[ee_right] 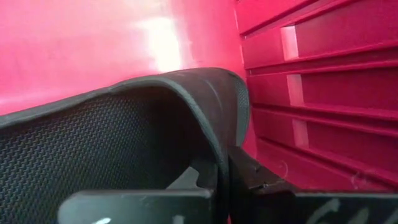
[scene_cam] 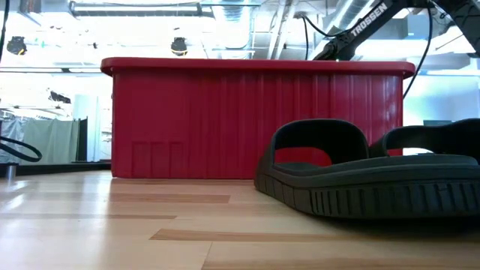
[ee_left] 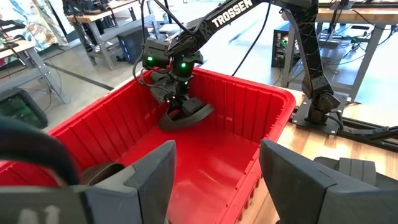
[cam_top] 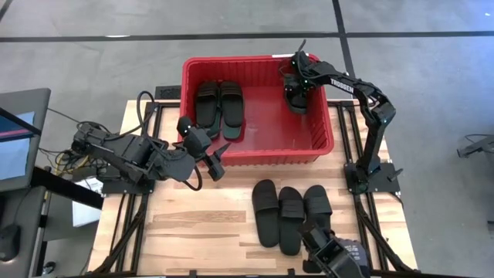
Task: Pick and place slides into bin
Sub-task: Put the black slide into the red bin
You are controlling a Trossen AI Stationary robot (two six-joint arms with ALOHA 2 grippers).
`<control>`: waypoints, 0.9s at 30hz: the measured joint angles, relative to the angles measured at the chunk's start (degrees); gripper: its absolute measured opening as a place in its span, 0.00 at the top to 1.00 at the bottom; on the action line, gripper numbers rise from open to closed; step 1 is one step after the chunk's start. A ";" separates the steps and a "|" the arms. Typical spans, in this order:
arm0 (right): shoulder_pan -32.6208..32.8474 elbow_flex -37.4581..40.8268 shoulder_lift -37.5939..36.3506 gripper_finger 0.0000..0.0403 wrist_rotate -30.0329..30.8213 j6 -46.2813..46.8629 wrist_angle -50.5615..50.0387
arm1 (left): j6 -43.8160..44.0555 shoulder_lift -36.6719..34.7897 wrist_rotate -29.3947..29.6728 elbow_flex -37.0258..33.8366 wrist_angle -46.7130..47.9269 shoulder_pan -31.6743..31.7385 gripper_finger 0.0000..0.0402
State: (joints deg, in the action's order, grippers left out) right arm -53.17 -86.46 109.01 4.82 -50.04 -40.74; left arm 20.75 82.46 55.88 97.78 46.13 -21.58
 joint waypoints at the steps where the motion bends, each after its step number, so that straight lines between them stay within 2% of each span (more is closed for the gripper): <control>1: 0.16 0.00 0.00 1.00 0.00 0.00 -0.02 | 0.00 0.00 0.00 0.00 0.00 0.00 0.45; 5: 0.26 0.00 0.02 0.96 -0.16 0.04 -0.62 | 0.02 0.00 0.00 0.00 0.00 0.00 0.45; 15: 0.38 0.00 0.07 0.79 -2.22 0.51 -3.05 | 0.02 0.00 0.00 0.00 0.00 0.00 0.45; 27: 0.70 0.02 0.07 0.71 -2.23 2.03 -5.50 | 0.04 0.00 -0.02 -0.01 0.73 0.00 0.45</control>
State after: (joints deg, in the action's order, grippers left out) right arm -52.47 -86.43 109.08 2.59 -48.01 -46.23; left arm 20.80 82.46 55.86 97.77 46.86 -21.58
